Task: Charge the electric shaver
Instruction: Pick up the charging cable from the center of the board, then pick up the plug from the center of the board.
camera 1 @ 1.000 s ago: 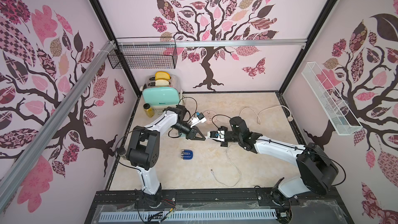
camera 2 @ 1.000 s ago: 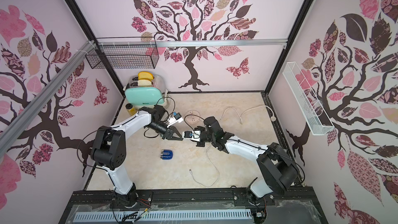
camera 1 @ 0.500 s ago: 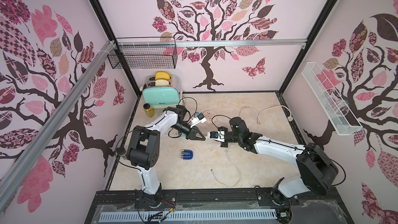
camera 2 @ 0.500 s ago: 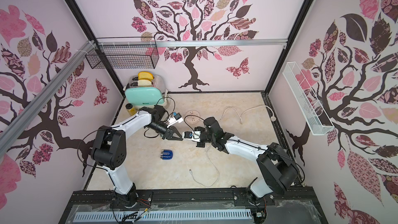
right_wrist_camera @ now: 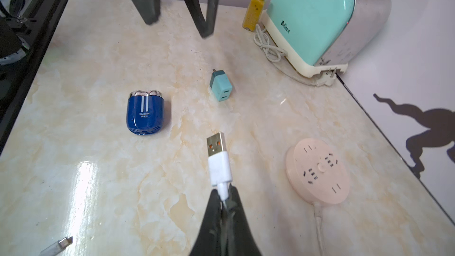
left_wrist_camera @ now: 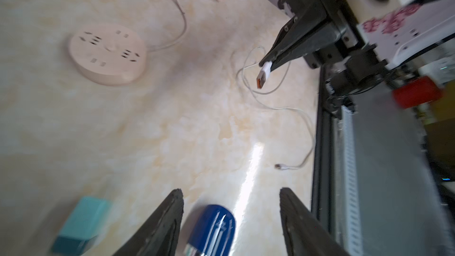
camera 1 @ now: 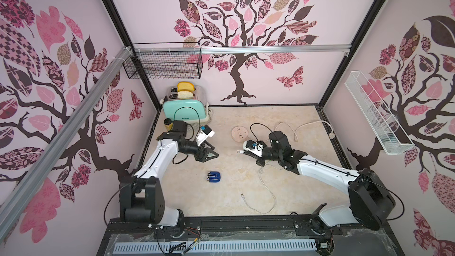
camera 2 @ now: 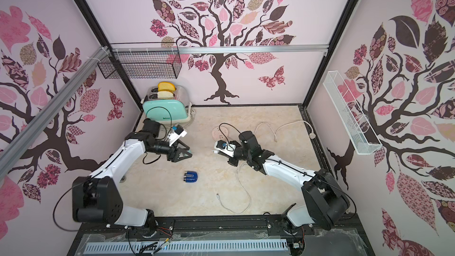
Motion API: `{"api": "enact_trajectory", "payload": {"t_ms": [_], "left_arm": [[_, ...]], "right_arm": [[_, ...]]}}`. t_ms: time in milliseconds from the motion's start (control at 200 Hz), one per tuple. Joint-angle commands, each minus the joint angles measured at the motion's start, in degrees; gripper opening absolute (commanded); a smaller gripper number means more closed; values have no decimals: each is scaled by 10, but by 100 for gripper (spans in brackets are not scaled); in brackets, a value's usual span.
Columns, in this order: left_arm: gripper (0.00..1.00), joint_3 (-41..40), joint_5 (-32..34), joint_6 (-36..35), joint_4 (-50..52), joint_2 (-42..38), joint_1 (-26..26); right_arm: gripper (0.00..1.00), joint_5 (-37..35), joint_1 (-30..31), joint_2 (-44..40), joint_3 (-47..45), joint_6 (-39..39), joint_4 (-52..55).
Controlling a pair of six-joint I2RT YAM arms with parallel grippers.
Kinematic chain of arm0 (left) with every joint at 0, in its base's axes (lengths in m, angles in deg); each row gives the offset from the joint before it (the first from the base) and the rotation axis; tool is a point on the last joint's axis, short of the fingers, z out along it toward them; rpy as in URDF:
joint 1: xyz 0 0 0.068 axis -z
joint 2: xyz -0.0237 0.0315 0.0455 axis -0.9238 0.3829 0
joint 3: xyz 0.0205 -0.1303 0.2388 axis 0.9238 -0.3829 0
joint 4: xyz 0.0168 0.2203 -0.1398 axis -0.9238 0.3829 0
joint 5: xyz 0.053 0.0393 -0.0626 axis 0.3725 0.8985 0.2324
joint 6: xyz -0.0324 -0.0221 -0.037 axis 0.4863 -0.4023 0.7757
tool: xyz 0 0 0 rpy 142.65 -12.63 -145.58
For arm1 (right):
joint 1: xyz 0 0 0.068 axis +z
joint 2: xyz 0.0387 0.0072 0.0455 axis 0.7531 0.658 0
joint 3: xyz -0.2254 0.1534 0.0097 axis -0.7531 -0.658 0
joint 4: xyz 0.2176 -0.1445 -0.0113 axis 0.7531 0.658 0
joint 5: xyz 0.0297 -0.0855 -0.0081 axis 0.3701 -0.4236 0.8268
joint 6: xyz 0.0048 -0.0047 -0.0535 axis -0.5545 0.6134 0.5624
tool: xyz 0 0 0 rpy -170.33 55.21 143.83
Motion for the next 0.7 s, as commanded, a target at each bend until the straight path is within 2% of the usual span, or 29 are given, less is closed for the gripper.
{"api": "enact_trajectory", "payload": {"t_ms": [0, 100, 330, 695], "left_arm": [[70, -50, 110, -1, -105, -41, 0], [71, -72, 170, -52, -121, -39, -1], [71, -64, 255, -137, -159, 41, -1], [71, 42, 285, -238, -133, 180, -2]], "right_arm": [[0, 13, -13, 1, 24, -69, 72], [0, 14, -19, 18, 46, -109, 111], [0, 28, -23, 40, 58, -169, 125], [0, 35, -24, 66, 68, -184, 118]]}}
